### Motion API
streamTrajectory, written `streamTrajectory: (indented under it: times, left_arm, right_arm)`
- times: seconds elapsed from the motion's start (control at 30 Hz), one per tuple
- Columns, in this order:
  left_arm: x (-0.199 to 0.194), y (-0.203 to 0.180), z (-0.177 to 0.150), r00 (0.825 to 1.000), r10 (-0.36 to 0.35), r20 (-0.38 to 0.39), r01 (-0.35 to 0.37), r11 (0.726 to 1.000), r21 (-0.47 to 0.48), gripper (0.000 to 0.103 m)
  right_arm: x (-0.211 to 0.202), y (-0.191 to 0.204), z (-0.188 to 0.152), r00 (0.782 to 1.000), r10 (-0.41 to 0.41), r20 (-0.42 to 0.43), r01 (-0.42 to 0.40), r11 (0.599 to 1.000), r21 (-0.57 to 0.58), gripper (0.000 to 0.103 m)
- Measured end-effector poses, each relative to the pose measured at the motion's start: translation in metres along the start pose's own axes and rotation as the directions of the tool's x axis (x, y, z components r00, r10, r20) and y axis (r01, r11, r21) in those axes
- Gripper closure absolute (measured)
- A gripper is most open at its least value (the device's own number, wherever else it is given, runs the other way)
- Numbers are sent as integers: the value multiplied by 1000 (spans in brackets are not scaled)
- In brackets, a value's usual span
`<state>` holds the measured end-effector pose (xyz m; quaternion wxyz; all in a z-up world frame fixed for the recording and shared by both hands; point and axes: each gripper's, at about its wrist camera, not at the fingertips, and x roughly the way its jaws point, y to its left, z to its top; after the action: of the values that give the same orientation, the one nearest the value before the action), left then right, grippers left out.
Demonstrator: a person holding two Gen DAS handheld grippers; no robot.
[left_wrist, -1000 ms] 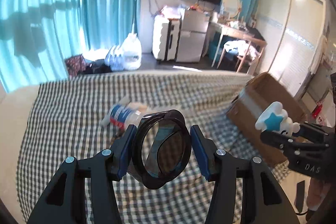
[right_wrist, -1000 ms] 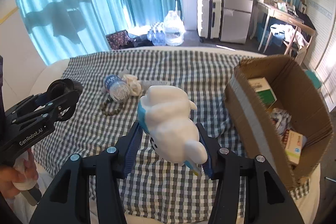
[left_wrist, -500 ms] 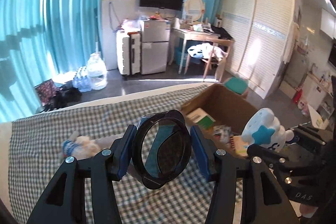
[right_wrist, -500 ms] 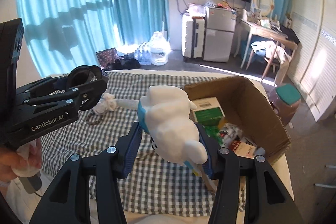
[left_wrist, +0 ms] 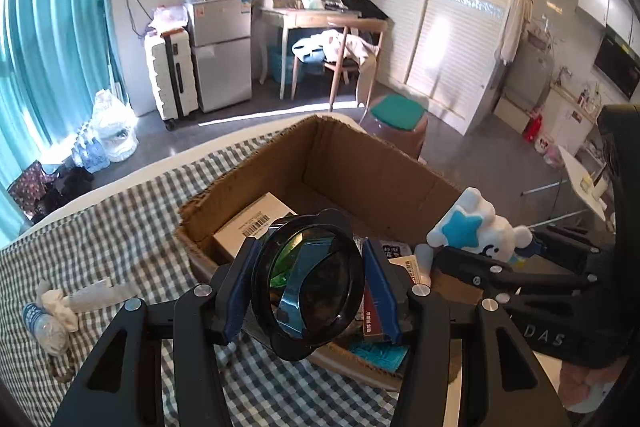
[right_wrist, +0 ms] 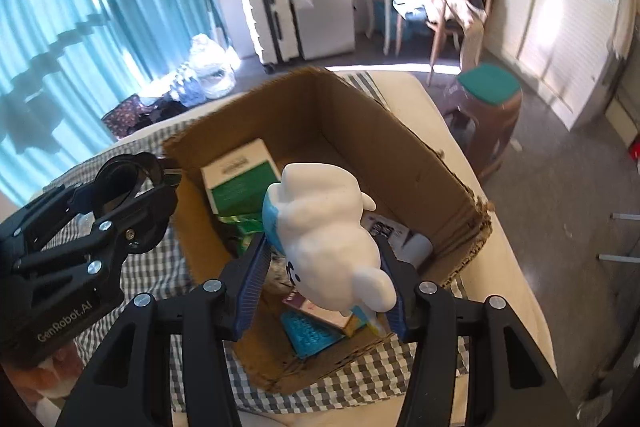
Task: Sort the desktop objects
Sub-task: 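Carry the plush toy and black cup into the cardboard box and release both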
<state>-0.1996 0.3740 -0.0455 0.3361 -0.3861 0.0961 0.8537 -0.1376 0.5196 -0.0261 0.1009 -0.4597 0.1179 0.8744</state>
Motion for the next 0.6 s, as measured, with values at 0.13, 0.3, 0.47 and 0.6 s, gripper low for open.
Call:
streamTrajectory:
  times: [0.13, 0.3, 0.47, 0.6]
  left_arm:
    - [19, -2, 1, 1000, 12, -17, -13, 1000, -13, 25]
    - [23, 8, 2, 998, 50, -41, -53, 995, -82, 9]
    - [-3, 19, -4, 997, 73, -39, -77, 992, -96, 8]
    - [-36, 48, -12, 993, 114, -25, -117, 986, -120, 4]
  right_arm:
    - [10, -28, 5, 999, 47, -9, -46, 995, 87, 43]
    - [4, -44, 0, 999, 40, 17, -42, 986, 160, 42]
    - [-14, -36, -11, 998, 51, 34, -56, 986, 154, 42]
    - [-29, -13, -20, 997, 54, 53, -58, 994, 88, 42]
